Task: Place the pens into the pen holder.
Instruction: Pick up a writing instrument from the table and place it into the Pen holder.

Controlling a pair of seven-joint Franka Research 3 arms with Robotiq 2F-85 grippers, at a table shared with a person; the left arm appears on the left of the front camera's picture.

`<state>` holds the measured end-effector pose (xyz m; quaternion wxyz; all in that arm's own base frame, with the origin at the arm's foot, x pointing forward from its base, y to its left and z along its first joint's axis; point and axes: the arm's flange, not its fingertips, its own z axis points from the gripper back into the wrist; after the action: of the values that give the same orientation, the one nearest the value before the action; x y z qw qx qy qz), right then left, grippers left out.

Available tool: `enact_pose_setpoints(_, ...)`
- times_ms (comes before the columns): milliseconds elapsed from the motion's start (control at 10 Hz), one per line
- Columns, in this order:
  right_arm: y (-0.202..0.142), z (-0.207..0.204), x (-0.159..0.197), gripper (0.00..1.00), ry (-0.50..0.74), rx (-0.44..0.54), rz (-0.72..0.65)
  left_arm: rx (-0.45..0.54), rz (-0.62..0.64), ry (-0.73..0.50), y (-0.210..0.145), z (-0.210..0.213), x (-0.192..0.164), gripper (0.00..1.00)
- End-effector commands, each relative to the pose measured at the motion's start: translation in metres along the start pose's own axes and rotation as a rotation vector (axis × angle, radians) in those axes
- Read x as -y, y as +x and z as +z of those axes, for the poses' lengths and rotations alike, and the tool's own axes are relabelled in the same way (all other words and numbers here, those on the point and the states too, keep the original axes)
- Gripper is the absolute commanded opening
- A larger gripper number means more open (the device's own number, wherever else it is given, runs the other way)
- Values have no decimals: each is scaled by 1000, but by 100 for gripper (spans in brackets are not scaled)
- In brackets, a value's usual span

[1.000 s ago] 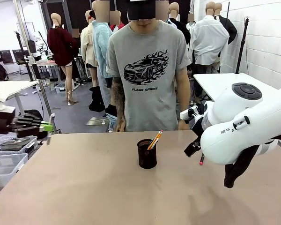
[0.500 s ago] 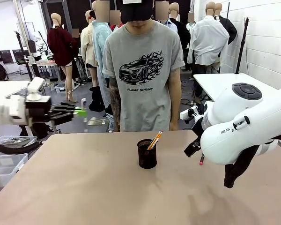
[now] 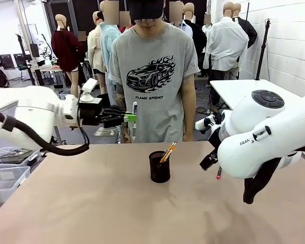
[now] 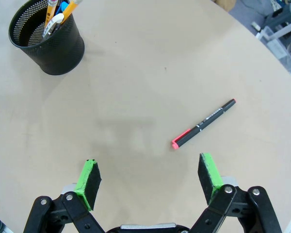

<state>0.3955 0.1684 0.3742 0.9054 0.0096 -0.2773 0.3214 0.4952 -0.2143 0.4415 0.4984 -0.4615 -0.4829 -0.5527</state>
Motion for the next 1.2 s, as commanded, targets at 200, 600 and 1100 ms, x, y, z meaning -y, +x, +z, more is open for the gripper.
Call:
enact_pose_setpoints(200, -1, 0, 0, 100, 1, -1, -1, -62, 103, -7, -10, -57, -33, 0)
enact_pose_setpoints(600, -1, 0, 0, 100, 1, -1, -1, -192, 177, -8, -41, -95, -48, 0)
enact_pose_setpoints(1100, -1, 0, 0, 100, 1, -1, -1, -193, 217, -35, -65, -95, -54, 0)
